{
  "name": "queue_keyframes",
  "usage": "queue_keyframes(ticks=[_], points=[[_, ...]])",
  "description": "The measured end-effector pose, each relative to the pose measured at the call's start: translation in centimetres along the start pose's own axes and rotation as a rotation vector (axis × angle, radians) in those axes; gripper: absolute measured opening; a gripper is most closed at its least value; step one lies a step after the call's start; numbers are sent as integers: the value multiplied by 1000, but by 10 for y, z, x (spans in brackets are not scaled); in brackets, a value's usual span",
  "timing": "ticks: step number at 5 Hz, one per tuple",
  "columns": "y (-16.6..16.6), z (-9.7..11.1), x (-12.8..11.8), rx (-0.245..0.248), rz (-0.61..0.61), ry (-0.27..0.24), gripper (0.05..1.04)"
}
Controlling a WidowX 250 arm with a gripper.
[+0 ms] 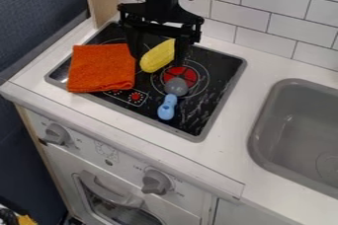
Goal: Moved the corn to the right side of the stove
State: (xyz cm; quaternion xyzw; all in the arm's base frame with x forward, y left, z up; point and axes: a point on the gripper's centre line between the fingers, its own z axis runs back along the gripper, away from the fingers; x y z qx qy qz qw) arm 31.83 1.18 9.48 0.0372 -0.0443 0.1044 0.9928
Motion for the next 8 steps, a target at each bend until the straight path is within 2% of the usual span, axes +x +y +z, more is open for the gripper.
queue_keyframes(ticks=[1, 2, 3, 4, 5, 6, 7, 8], points=[[0, -12, -3, 10, -5, 43, 1001], [-3, -20, 21, 31, -35, 66, 1001], [-7, -22, 43, 32, -79, 56, 1001], [-2, -29, 60, 19, -149, 9, 1001], [1, -40, 65, 18, -224, 11, 1001], [8, -46, 72, 16, -229, 21, 1001], [12, -67, 80, -3, -229, 72, 1001], [15, -78, 85, 20, -231, 100, 1001]])
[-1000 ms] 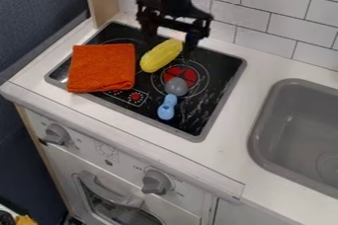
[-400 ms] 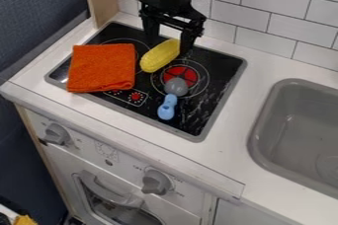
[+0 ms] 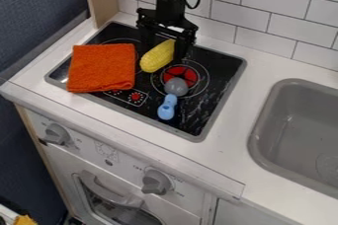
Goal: Moved the corn to the right side of the stove
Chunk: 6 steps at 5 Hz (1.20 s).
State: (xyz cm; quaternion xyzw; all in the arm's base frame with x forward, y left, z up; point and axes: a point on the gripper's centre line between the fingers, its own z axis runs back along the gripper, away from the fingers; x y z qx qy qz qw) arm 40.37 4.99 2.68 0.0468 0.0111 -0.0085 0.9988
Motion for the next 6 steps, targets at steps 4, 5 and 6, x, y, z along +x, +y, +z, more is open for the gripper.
queue_keyframes(ticks=[4, 5, 6], points=[[-7, -10, -4, -39, 49, 24, 661], [-5, 8, -5, -31, 99, 18, 661], [-14, 38, -4, -28, 132, -8, 661]])
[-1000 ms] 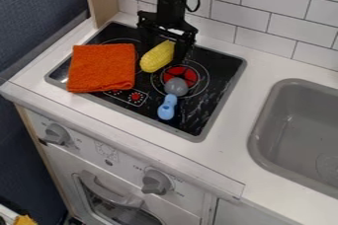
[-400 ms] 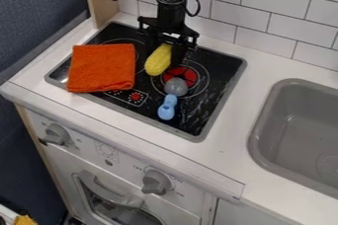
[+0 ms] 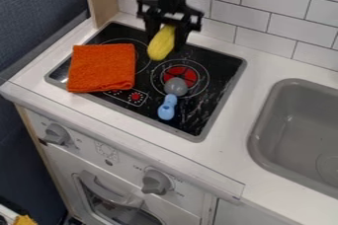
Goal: Moved the corn to the right side of the stove
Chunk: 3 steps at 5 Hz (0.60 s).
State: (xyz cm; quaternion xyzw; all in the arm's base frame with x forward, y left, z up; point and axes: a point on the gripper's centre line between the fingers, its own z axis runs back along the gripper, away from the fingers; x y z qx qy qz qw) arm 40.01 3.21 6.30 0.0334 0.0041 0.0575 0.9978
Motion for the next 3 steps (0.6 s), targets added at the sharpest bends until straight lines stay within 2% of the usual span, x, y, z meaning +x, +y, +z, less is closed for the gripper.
queue_keyframes(ticks=[1, 2, 3], points=[[-24, 27, -9, -7, 17, -40, 661], [-56, 36, -28, -64, 21, -91, 661], [-74, 29, -50, -68, 39, -81, 661]])
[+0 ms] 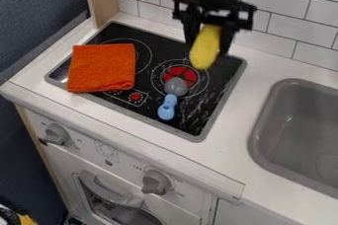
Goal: Moved the corn to the right side of the stove
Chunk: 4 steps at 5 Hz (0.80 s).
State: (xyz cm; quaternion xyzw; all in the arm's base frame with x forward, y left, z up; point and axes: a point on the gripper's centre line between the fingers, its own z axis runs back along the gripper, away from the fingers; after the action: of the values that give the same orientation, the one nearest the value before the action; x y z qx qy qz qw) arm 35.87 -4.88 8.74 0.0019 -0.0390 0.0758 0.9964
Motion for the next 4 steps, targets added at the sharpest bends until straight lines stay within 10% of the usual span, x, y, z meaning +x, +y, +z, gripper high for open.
queue_keyframes(ticks=[4], points=[[-36, -49, -47, -5, 35, -18, 660]])
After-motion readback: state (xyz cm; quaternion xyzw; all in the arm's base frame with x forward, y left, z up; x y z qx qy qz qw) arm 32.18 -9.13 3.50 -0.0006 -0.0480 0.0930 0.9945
